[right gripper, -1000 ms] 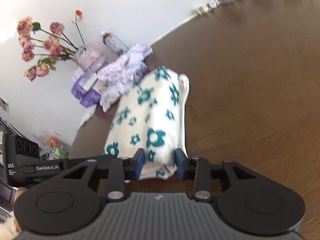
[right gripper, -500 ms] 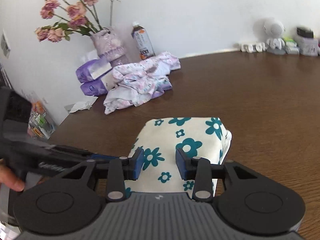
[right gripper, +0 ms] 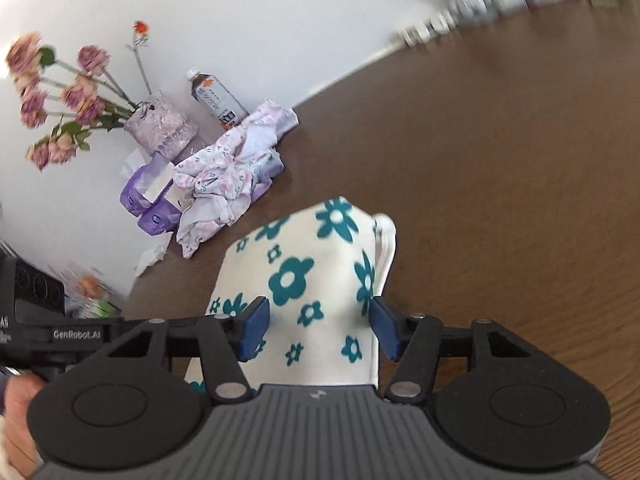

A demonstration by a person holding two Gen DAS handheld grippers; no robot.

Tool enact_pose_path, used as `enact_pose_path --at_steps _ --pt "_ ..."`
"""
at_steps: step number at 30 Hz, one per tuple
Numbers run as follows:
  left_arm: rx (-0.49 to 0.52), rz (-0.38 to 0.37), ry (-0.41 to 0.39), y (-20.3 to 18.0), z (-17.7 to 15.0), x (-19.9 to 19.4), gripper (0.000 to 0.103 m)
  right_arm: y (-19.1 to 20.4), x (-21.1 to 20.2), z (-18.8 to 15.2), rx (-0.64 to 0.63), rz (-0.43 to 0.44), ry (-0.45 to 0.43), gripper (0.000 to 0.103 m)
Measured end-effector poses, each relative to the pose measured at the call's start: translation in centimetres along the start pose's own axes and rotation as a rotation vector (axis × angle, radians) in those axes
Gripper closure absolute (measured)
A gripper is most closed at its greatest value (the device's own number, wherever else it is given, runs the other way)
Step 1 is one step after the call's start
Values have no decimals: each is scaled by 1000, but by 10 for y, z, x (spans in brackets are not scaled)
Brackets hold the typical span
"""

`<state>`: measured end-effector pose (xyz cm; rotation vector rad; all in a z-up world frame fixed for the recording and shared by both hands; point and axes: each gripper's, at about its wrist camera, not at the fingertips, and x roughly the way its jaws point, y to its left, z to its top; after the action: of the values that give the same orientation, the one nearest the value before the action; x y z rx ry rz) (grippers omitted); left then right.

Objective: Fold clothes

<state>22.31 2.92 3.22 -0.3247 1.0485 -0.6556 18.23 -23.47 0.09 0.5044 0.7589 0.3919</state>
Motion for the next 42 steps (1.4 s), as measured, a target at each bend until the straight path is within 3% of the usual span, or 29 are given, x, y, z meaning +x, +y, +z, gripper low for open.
enact_pose_path --at_steps 5,10,13,16,22,29,32,34,38,39,42 --pt "-7 -15 -2 -2 -3 4 73 -28 15 -3 163 78 67 51" --pt "-80 -77 3 1 -8 12 76 -29 14 -5 167 69 52 53" --pt "-118 -66 -8 3 -9 12 69 -29 12 -5 164 61 44 53" --pt "-31 14 -39 -11 -10 1 70 -28 10 -5 160 57 44 53" --pt "79 81 -39 -29 -16 -8 77 -24 4 -12 165 47 37 53" --pt "136 85 -54 -39 -25 -4 88 -19 1 -19 157 34 24 53" --pt "54 37 -50 -30 -25 -3 89 -18 0 -20 153 31 20 53" --pt "-24 9 -49 -20 -23 -5 85 -19 0 -20 156 36 18 53" --pt "-26 51 -107 -22 -15 -17 76 -20 -1 -21 157 49 24 53" --pt "-41 54 -117 -21 -12 -18 68 -20 -1 -21 157 49 24 53" --pt "-46 92 -107 -23 -4 -10 66 -20 -1 -21 158 50 25 53"
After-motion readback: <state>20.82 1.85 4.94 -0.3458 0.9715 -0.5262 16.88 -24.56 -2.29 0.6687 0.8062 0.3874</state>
